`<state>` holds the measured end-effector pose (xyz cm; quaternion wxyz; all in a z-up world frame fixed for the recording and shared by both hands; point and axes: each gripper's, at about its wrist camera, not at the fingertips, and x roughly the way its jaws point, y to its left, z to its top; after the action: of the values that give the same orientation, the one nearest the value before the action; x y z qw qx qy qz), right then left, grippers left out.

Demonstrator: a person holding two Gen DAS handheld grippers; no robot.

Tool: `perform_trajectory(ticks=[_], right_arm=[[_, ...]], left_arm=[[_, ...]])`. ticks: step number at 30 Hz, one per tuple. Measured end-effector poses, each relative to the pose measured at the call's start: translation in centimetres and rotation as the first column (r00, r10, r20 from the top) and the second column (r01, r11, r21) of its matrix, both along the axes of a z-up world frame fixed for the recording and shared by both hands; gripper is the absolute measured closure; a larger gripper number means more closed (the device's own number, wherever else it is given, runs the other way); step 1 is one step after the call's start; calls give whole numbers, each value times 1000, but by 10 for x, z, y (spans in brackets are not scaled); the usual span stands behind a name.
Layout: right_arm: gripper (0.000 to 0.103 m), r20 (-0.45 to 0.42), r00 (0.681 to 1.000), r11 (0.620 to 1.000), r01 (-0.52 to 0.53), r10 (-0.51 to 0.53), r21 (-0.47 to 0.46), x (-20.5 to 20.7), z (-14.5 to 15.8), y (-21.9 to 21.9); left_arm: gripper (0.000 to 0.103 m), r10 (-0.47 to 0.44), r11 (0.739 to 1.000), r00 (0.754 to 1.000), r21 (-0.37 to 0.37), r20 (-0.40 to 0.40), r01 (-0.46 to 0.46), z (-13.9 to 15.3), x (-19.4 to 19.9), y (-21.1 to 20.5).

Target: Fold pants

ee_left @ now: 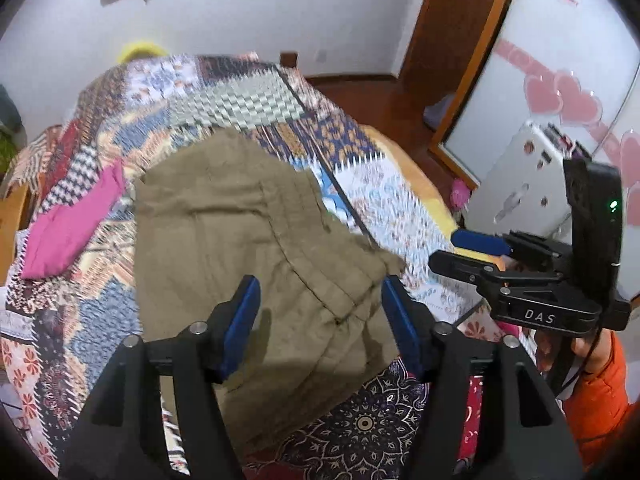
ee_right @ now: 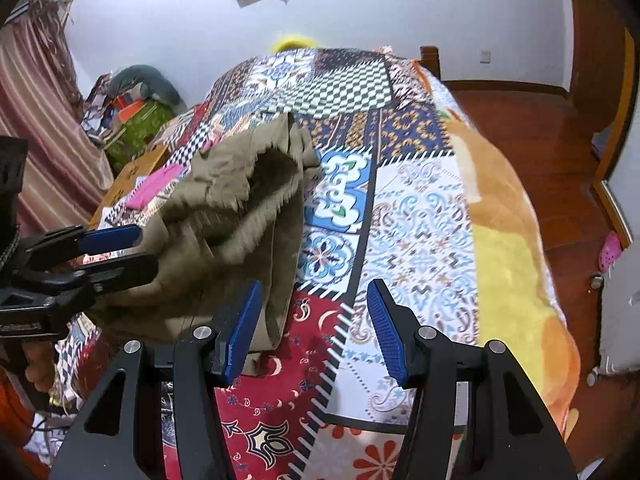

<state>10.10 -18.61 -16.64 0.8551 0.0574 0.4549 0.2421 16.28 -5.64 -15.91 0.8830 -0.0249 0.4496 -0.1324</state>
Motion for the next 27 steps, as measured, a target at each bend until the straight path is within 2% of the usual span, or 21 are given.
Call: perform_trajectory(ticks=[2,5,10,15,20,25,27], right_arm=[[52,17,1000,1000,1,-1,3,0,5,0],[52,44,999,1000,-11,10,9,3,15,5],[52,95,994,998,-65,63,25,6,31,28],[52,125,984,991,-134,130,26,7,38,63],[52,99,981,986,-168,169,-16,10,18,85],[52,2,986,985,-169,169,-44,9,-17,85],[52,-22,987,987,-158,157,-16,7,-25,79]], left_arm=[[25,29,999,999,-15,37,-28,8,-3,12],[25,93,995,994,18,58,-94,7,-2,34],[25,154,986,988,59,-7,-153,-17,0,64],[25,138,989,987,58,-83,-134,-46,-5,64],[25,125,988,990,99,-59,-118,-54,-15,56],[25,134,989,990,69,-43,-131,-46,-17,65],[25,148,988,988,59,-32,-146,-42,-16,73]])
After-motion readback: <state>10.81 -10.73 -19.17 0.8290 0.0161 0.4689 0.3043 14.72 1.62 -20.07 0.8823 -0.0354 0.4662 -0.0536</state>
